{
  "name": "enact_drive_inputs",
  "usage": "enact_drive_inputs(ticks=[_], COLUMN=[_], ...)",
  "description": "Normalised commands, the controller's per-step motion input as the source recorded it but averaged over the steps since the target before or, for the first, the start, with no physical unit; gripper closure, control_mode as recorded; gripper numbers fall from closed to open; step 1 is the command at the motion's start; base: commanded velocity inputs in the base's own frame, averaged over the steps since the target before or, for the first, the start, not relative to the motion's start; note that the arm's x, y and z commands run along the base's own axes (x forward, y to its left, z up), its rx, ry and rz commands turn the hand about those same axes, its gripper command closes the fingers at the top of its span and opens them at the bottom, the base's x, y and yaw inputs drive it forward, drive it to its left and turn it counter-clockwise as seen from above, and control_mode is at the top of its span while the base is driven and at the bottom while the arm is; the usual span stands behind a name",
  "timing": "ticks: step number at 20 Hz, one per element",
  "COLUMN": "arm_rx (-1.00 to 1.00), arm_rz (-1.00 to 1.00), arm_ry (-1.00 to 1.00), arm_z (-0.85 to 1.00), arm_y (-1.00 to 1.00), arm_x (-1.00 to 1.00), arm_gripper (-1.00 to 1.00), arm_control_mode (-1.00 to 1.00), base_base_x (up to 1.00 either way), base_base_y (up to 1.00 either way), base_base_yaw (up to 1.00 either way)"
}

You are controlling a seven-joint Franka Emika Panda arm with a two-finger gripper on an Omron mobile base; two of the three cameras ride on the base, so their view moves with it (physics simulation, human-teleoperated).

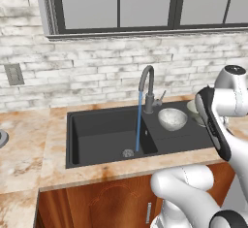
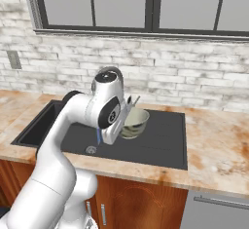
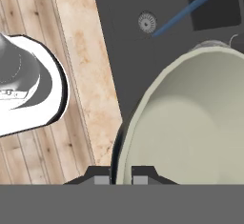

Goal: Rinse each bowl for a few seconds and place them down in the sink or on the counter.

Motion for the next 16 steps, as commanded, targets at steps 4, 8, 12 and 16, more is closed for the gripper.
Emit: enact_drive_inputs(ticks=[4,8,12,16], arm_rx=[0.00,0.00,0.00,0.00], arm_rz=[0.02,0.03,0.03,0.04], arm_ry=[0.06,0.06,0.06,0.03], arm_z=[-0.08,-0.10,-0.14,-0.17], arm_y=[-0.25,-0.27,-0.24,-0.27], arm_x=[0.15,0.17,0.19,0.13], arm_gripper=[1.00,1.00,1.00,1.00], arm_control_mode=[-1.00,-1.00,-1.00,-1.00], base_base_x=[0.00,0.00,0.00,0.00], base_base_y=[0.00,0.00,0.00,0.00], base_base_yaw=[0.00,0.00,0.00,0.00])
